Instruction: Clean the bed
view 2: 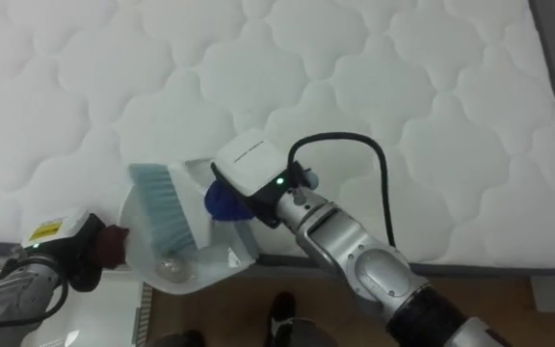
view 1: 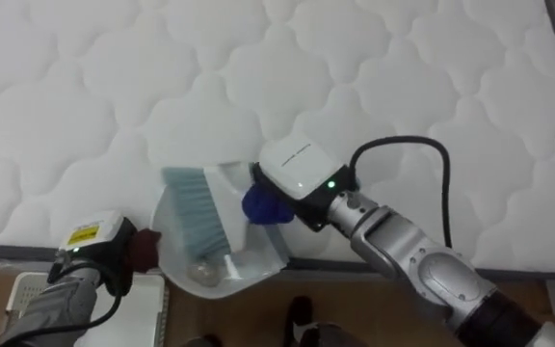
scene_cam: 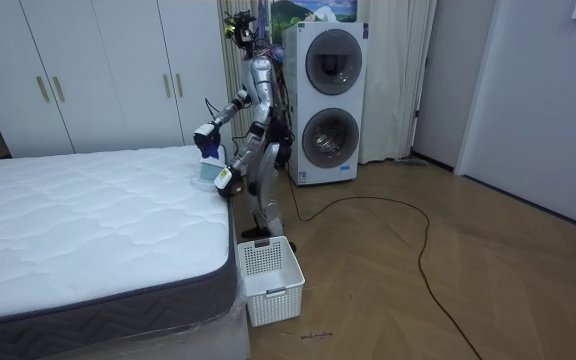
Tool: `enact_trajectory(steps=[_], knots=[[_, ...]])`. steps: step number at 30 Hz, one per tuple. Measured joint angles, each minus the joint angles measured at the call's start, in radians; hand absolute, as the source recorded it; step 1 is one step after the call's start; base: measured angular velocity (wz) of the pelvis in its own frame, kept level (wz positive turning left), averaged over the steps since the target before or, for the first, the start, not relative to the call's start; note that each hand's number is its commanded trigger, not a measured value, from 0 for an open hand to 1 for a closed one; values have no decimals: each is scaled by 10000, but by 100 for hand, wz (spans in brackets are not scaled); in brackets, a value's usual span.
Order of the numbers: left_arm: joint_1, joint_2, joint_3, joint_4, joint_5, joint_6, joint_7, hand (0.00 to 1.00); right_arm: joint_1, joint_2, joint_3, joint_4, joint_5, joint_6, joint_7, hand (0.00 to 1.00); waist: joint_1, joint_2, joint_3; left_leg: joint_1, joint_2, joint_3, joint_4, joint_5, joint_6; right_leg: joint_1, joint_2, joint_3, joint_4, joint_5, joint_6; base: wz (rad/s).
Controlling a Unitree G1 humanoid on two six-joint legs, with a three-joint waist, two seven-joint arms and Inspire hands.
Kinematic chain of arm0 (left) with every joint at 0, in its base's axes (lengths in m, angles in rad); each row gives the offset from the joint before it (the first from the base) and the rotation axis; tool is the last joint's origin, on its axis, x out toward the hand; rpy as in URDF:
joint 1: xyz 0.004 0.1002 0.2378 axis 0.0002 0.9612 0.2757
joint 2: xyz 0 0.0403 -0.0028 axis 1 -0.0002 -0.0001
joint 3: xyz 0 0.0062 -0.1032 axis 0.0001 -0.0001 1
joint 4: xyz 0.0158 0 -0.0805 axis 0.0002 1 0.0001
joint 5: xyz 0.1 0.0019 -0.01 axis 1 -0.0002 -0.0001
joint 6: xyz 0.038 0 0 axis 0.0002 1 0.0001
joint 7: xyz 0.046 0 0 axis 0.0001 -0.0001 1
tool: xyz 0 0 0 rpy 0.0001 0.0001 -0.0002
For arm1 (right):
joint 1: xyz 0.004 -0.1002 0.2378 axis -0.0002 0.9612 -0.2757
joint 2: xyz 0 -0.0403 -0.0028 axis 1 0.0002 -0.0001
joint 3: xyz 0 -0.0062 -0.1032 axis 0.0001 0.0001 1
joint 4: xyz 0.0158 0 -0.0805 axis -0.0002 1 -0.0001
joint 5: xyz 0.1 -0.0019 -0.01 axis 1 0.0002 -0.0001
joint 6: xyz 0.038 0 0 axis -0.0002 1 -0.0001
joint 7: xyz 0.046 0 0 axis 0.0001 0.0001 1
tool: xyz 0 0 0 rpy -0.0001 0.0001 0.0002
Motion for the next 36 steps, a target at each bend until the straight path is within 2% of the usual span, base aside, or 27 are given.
enact_trajectory(steps=[4,13,21,26,29,34,36], knots=[[144,0,-3,-4,1,-83,-44,100,-1,-16,-3,-17,33,-159,205,100,141,-15,-4,19,-1,1,-1,-5,8,0,-17,-22,1,-7,10,0],[265,0,-7,0,-5,-186,-55,100,0,-28,-3,-19,53,-642,353,100,146,-19,-6,33,-14,1,-10,-6,10,1,-34,-20,6,-8,13,0],[301,1,-88,20,-21,-195,-44,100,0,-35,-4,-17,58,-664,401,100,136,-31,-9,22,-12,-4,4,-14,22,10,-62,-91,1,-9,13,0],[345,-8,-46,-1,-20,-244,8,100,-7,-213,-74,-15,-12,-667,447,100,144,-47,-4,21,-21,-6,7,-25,33,14,-44,-44,-27,-6,26,0],[507,-10,170,-195,249,-273,0,100,-23,-581,-270,-15,-24,-730,551,100,147,-49,-5,21,-27,-25,21,-34,48,33,-46,-57,-35,1,39,0],[704,71,344,-385,533,-285,-3,100,-430,-1800,-663,743,-11,-762,586,100,181,-64,-2,156,-40,-22,13,-40,59,152,-44,-11,-15,3,62,0],[847,70,428,-397,538,-277,-24,100,-408,-1969,-922,1201,-23,-732,502,100,162,-51,5,451,-8,-35,-74,-50,40,480,4,-18,-180,0,68,0]])
